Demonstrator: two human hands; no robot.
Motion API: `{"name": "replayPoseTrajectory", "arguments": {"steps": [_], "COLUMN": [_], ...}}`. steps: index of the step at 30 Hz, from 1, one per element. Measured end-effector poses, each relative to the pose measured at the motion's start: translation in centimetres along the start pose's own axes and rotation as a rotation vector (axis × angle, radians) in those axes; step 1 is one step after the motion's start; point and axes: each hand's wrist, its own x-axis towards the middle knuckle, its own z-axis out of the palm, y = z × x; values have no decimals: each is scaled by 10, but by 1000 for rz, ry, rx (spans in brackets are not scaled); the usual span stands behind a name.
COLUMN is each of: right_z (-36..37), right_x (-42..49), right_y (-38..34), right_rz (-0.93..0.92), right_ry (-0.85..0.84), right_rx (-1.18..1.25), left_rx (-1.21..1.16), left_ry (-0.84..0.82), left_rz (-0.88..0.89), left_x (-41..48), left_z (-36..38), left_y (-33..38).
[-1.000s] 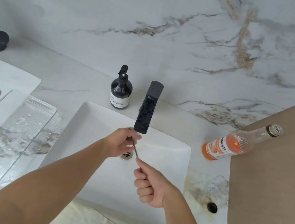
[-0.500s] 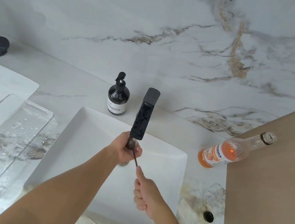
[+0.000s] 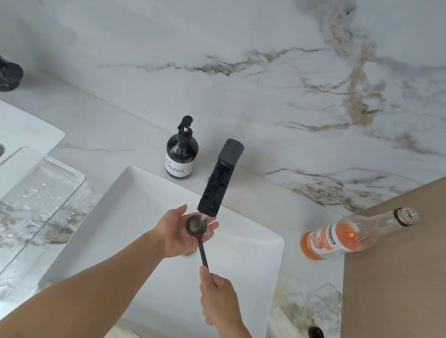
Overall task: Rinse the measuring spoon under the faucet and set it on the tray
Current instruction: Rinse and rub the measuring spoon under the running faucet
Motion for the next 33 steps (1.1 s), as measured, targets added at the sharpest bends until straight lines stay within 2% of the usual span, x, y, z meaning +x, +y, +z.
{"name": "replayPoseTrajectory", "arguments": {"steps": [5,9,14,17,25,30,33], "right_z": [7,2,-3,-1,4,3,4], "right_x": [-4,-5,-7,-11,-14,-18,-20], "right_y": [-5,-9,-7,-7,-1,-6,-6], "right_rz": [-10,3,-10,10,-7,65,70], "right_ry": [-6,60,91,33,72,57,47], "right_rx": [-8,30,-27,37,-21,123,148], "left_rx": [-71,-39,-83,-137,-182,-79,44], "left_ry": [21,-46,-14,-5,-9,1,66], "left_rz": [19,44,-3,11,20,19,11], "left_x": [0,-4,-2,-1,-1,-5,-7], "left_z": [-1,-2,-2,-4,-6,-14,-19], "left_y": [0,-7,-8,-8,-7,-8,-7]}}
